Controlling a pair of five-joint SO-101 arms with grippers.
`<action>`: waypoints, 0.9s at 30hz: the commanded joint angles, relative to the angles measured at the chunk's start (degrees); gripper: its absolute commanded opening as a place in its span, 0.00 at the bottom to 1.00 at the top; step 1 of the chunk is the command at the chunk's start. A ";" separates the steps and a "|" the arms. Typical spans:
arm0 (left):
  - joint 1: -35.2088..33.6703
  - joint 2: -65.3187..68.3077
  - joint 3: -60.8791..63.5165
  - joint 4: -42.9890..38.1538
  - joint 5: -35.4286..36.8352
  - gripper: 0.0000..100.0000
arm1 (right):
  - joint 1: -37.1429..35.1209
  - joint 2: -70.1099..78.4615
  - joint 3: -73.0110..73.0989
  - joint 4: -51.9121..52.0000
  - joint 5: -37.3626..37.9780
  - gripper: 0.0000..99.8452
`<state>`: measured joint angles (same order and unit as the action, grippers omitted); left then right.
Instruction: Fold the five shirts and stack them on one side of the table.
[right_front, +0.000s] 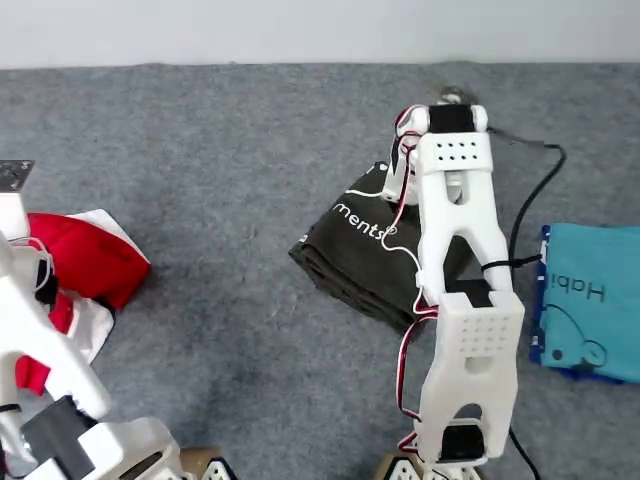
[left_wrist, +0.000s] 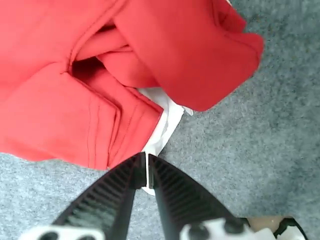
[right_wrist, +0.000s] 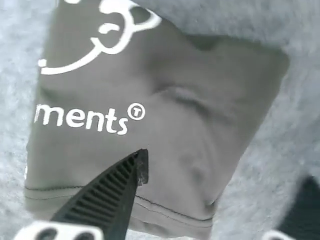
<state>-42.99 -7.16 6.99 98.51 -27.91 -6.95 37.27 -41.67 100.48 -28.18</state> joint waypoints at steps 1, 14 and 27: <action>0.26 -2.20 -2.15 0.53 -0.53 0.02 | -0.84 -3.74 1.76 -0.66 -2.73 0.50; -0.53 -2.20 -2.15 0.53 -0.62 0.02 | 0.40 -3.65 26.02 -25.27 -5.01 0.45; -6.86 -2.20 -2.24 0.44 -5.80 0.02 | 1.27 1.89 29.45 -25.10 -4.84 0.30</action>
<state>-49.32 -7.16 6.99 98.51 -33.01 -6.86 33.58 -9.85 71.91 -32.75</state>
